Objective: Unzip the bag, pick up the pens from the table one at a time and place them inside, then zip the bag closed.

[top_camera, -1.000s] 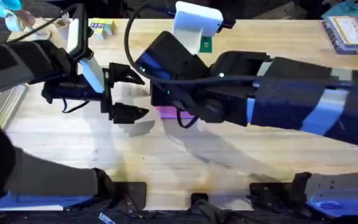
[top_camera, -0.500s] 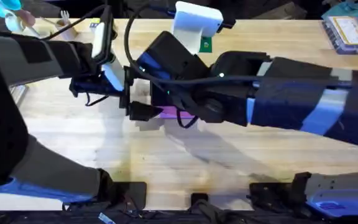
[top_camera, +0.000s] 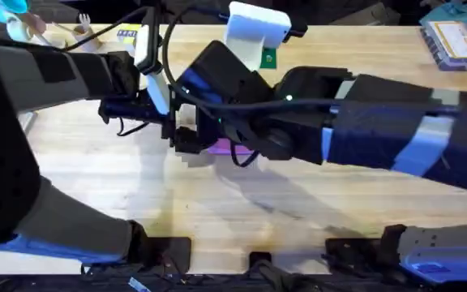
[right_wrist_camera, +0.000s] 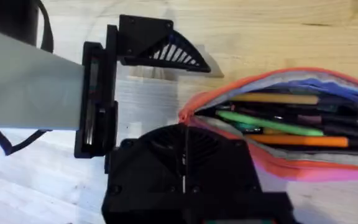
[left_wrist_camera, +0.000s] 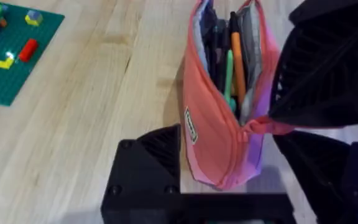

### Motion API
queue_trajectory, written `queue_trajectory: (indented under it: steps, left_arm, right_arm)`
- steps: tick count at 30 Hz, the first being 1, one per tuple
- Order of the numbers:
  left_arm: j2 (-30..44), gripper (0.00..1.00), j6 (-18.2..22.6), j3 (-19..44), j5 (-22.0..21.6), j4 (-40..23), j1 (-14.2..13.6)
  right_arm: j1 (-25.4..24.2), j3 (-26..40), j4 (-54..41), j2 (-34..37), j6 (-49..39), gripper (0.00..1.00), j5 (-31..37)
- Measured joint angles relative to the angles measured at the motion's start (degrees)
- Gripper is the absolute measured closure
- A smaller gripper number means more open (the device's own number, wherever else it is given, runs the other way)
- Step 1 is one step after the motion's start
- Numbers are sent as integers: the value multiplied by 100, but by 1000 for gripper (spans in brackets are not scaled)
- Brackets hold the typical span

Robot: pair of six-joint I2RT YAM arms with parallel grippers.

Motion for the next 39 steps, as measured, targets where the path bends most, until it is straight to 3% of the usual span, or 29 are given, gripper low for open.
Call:
queue_trajectory:
  steps: [4, 6, 11, 20, 26, 27, 33, 35, 39]
  left_arm:
    - [0, 171, -222, 0, -167, 0, 0]
    - [0, 345, -302, 0, -200, 11, 0]
    - [0, 954, -390, 0, -304, 4, -7]
    - [0, 957, -411, 0, -307, 4, -7]
    - [2, 957, -411, 0, -307, 4, -7]
    - [0, 957, -411, 0, -309, 4, -7]
    - [0, 957, -411, 0, -309, 4, -7]
    - [0, 957, -413, 0, -309, 12, -7]
    - [0, 958, -414, 0, -311, 24, -7]
  right_arm:
    - [-29, 0, 2, 0, 0, 971, 0]
    - [-56, 0, 1, 0, -2, 971, 0]
    - [-142, 0, 1, 1, -2, 971, 16]
    - [-229, 0, -117, 0, -48, 971, 17]
    - [-372, 0, -136, -11, -590, 971, 37]
    - [-372, 0, -152, -41, -702, 938, 34]
    - [-370, 0, -592, -646, -1189, 88, 35]
    - [-370, 0, -753, -882, -1270, 9, 36]
    - [-372, 4, -984, -1159, -1315, 5, 37]
